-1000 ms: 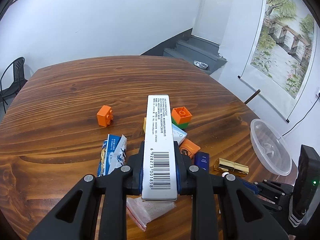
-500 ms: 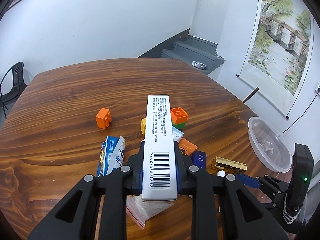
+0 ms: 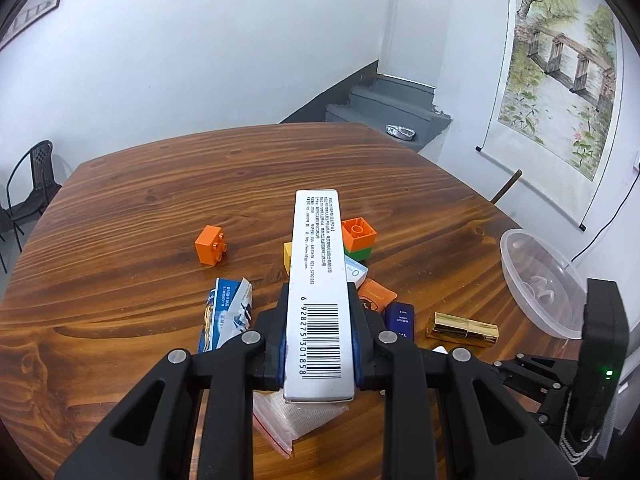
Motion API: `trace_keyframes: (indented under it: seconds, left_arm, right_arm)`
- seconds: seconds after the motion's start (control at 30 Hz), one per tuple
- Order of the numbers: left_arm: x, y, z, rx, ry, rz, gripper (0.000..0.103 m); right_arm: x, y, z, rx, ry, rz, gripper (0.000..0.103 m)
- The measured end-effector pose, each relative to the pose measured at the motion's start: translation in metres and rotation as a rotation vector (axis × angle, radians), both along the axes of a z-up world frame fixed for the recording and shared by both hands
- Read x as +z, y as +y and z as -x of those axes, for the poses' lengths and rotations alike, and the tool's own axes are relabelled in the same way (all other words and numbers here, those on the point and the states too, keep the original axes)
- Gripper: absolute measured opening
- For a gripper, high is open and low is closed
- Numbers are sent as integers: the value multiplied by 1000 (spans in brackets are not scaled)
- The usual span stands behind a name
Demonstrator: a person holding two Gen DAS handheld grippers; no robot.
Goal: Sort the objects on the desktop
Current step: 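Carry the medicine box and white tube over the clear bowl with both grippers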
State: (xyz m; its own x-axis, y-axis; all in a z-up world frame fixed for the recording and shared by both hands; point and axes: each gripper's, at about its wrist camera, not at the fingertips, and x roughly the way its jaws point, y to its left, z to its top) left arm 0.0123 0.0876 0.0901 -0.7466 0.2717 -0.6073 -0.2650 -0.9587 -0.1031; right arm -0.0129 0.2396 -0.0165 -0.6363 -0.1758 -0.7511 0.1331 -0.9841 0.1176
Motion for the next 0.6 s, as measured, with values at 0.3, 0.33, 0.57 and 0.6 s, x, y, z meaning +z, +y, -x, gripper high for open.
trace_keyframes:
  seconds: [0.3, 0.33, 0.57, 0.6]
  left_arm:
    - [4, 10, -8, 18, 41, 24, 25]
    - [4, 11, -9, 20, 46, 24, 25]
    - [4, 29, -12, 5, 56, 47, 25]
    - [4, 31, -13, 3, 57, 48, 25]
  right_arm:
    - [15, 13, -12, -51, 75, 53, 21]
    - [16, 16, -12, -58, 81, 59, 21]
    - [27, 39, -22, -124, 123, 91, 21]
    - [28, 43, -23, -133, 130, 94, 21]
